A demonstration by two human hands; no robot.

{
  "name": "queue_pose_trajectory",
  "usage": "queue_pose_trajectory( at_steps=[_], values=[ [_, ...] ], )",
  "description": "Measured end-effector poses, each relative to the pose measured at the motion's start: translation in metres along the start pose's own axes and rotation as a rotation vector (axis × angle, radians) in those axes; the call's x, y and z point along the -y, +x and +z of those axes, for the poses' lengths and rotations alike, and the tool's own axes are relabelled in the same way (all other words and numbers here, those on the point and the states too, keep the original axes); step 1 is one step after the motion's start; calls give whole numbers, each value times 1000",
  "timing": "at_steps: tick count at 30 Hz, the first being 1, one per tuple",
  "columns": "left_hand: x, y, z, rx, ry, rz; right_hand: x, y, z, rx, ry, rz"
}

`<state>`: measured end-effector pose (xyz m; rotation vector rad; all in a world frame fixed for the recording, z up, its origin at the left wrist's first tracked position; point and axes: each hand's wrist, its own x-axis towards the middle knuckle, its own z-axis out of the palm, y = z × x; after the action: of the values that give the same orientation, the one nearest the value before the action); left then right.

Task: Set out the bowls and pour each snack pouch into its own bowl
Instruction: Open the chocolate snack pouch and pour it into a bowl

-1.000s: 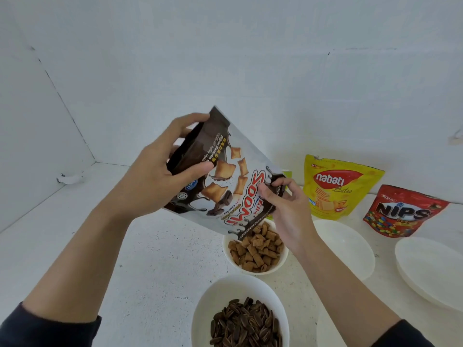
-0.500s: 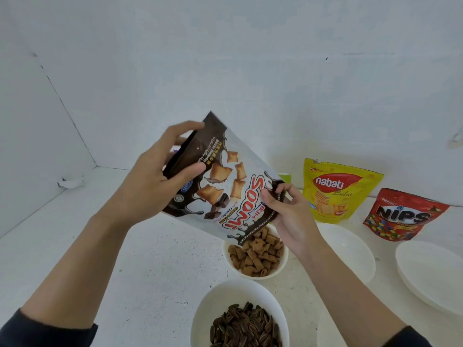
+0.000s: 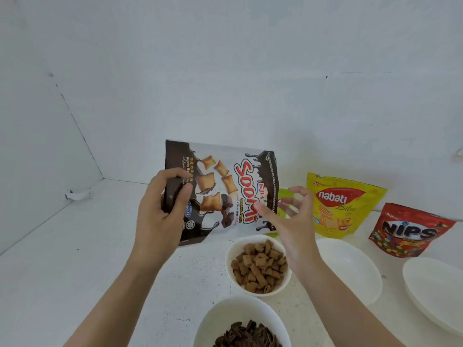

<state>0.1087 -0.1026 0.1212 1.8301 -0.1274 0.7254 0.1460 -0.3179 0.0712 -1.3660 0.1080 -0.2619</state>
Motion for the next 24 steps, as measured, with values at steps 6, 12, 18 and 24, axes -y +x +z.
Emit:
queue_pose_trajectory(
  at_steps=[6,12,18,24],
  values=[
    [20,-47,29,-198,-107,-164,-29,-27,20,226,420,414],
    [42,-77,34,-186,-325,-382,-27,-27,30,230,565,500],
    [59,-84,-3,-37,-392,-378,-16,-12,23,169,415,378],
    [61,-85,-30,56,-305,-440,3,-10,48,90,263,232]
  ],
)
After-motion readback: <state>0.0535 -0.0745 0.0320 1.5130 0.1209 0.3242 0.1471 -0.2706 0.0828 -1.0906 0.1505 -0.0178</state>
